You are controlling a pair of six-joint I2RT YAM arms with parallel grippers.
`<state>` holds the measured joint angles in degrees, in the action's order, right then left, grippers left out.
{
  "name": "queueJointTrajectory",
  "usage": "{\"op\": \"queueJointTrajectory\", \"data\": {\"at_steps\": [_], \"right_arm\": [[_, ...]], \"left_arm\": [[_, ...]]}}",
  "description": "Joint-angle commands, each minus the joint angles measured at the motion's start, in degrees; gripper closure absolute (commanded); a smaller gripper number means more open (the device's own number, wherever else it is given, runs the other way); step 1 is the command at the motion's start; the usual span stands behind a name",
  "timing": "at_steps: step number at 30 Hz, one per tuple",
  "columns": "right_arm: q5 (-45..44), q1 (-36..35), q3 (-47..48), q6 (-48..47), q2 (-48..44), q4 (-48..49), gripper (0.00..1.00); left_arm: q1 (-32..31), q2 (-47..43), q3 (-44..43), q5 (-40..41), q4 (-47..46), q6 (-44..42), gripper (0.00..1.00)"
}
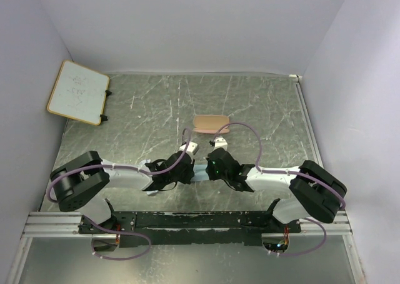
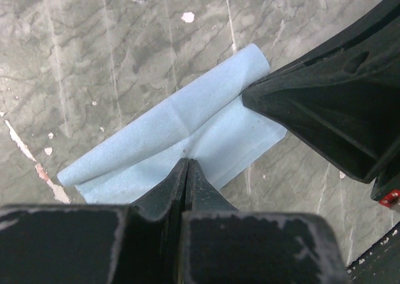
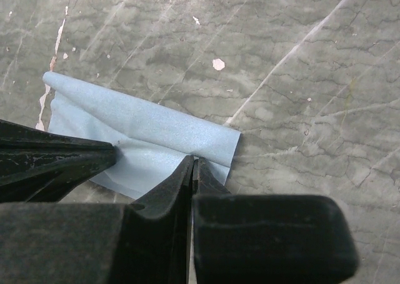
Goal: Organize the sunglasses
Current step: Fold the glasses cleaning cloth at the center of the board.
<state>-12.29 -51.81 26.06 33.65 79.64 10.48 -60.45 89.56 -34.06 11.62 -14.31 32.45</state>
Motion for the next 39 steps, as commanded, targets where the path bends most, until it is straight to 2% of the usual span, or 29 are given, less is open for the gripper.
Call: {"op": "queueJointTrajectory", "data": {"at_steps": [1,20,29,39], "right_arm": [[0.34,0.18,0.39,-0.25,1.05,-0.90,1.00],[0.39,0.26,-0.23,-0.03,0.35,-1.03,1.00],[0.56,0.20,-0.47,-0.40,-0.93,-2.03,1.00],[1.29,0.18,1.62,-2.45,-5.08,-5.10,1.00]], "left_arm": [[0.06,-1.98,1.29,0.51,4.40,0.64,0.92],[-1.04,-7.62,1.71,0.97,10.16,1.75,0.92],[-1.08,-11.12,1.11,3.89,13.18,1.61,0.92],[-0.41,-8.01,1.85,6.66,7.92,0.59,0.91]]}}
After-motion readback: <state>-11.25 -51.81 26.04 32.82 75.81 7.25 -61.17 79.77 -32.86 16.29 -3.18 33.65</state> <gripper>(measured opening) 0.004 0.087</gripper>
